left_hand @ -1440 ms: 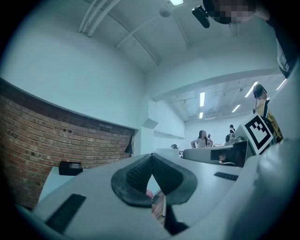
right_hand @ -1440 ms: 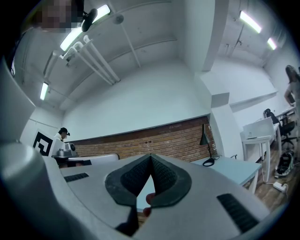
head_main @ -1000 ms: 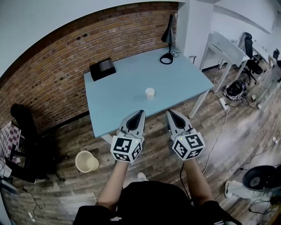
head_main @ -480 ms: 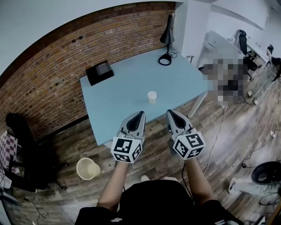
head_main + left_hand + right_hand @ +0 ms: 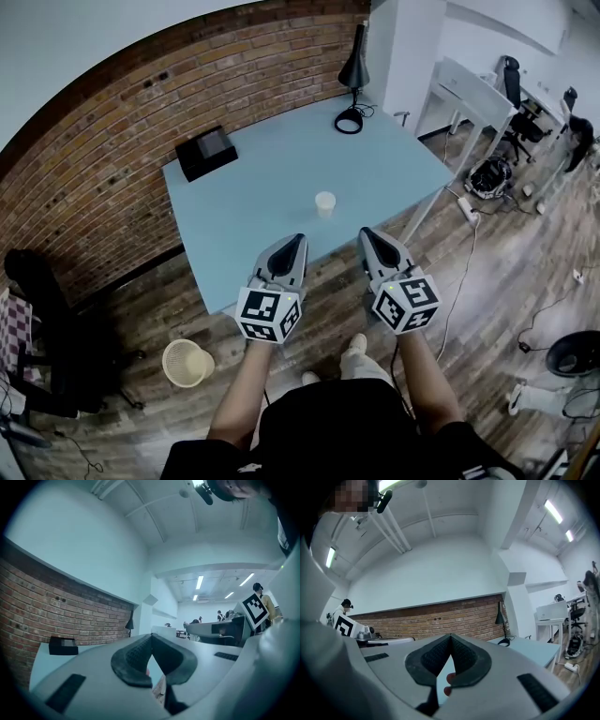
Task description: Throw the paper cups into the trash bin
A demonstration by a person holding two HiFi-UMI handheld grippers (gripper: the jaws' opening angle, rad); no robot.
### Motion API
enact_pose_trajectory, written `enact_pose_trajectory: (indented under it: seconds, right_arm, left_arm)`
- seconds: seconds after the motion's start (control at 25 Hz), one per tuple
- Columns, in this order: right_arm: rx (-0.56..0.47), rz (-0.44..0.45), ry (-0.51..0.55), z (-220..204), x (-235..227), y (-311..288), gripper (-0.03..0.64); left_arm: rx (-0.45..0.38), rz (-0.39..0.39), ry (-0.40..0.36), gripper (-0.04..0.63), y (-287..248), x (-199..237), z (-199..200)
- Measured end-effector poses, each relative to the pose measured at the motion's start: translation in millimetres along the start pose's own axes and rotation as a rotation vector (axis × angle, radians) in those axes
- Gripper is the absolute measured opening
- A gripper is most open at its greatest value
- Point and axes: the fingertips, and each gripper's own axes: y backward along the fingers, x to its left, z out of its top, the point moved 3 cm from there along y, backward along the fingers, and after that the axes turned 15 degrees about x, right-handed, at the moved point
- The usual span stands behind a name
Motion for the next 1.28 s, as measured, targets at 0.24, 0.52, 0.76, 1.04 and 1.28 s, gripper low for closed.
enact_pose_trajectory:
  seconds: [0.24,0.52,0.76,1.04,1.28]
  right_arm:
    - [0.001,0.004,-0.011,2.8,-19.6,-11.4,-0.005]
    - [-0.007,0.039,-0.025,12.4,-50.6,-38.8,-0.005]
    - [-0.008,0.059,-0.039,24.2,-85.0,-68.7,-0.005]
    - [0.010,0.103,-0.040,36.1,-127.9,-107.8,-0.005]
    - [0.034,0.142,-0.043,43.5,-166.2,-139.8,-0.005]
  left_arm:
    - [0.009,0.006,-0.018,0.002,-19.7,1.0,3.9]
    - [0.054,0.055,-0.028,0.002,-55.1,12.6,4.3]
    - [0.070,0.075,-0.028,0.002,-94.3,23.7,12.5]
    - [0.092,0.081,-0.020,0.002,-146.8,31.5,19.7]
    - [0.149,0.139,-0.015,0.002,-193.2,43.7,18.2]
